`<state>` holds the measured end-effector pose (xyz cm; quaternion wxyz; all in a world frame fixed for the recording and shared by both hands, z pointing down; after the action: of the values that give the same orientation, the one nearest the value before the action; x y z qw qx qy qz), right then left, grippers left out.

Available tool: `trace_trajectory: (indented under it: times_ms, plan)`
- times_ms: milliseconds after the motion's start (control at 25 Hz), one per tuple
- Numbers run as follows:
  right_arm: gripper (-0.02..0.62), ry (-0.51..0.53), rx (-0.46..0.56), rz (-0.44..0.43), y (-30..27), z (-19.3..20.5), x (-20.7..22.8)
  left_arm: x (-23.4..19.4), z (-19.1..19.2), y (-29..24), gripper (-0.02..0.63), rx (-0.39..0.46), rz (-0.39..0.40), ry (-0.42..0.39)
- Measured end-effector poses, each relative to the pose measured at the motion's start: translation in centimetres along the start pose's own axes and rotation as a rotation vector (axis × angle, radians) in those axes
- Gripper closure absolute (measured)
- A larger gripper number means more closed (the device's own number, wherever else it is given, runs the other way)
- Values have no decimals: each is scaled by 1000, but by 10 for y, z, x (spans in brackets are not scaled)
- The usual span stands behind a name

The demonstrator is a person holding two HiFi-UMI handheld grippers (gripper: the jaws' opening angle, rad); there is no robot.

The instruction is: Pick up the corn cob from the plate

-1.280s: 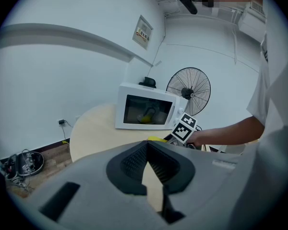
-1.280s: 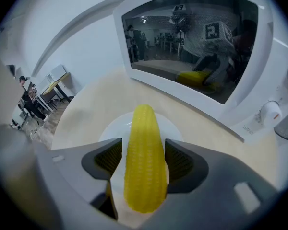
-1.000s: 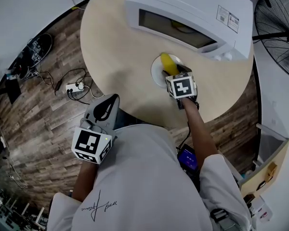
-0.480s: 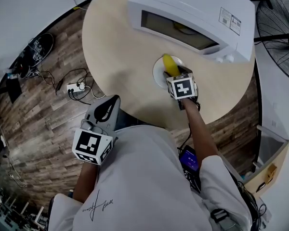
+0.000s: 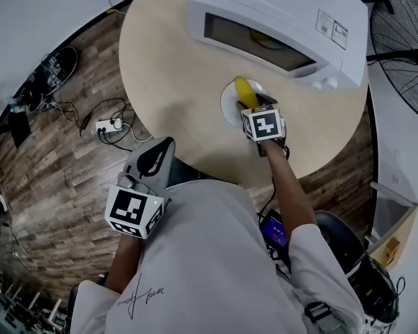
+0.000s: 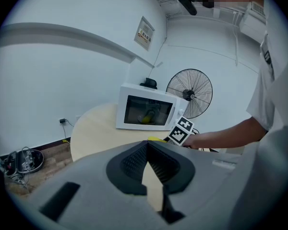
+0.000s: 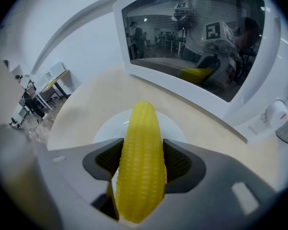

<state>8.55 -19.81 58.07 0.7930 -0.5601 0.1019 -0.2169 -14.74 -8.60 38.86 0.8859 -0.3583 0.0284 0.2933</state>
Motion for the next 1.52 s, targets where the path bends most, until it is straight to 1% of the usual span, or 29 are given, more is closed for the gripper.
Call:
trace_trajectory:
  times_ms: [880,1200,1520]
  plan:
    - [325,-31,-20,-39,7,1,-3,6,-1,7,614,34,12,1]
    - [325,-27,-17,-44,11,3,-9,-4,1,18,614,54,-20,16]
    - [326,-27,-9,-48,15,4,-13,-1,6,22,614,59,-17,29]
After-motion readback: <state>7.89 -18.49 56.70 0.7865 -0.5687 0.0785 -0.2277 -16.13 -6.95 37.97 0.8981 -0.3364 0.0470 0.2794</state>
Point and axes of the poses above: the fingertips, and each gripper's own axes: y backward along the fingers, x to its right, z out of its underside, the point moved 5 cm from there along y, backward along the fingers, and after that the axes turned 6 degrees about -x, right-handed, at the moved point
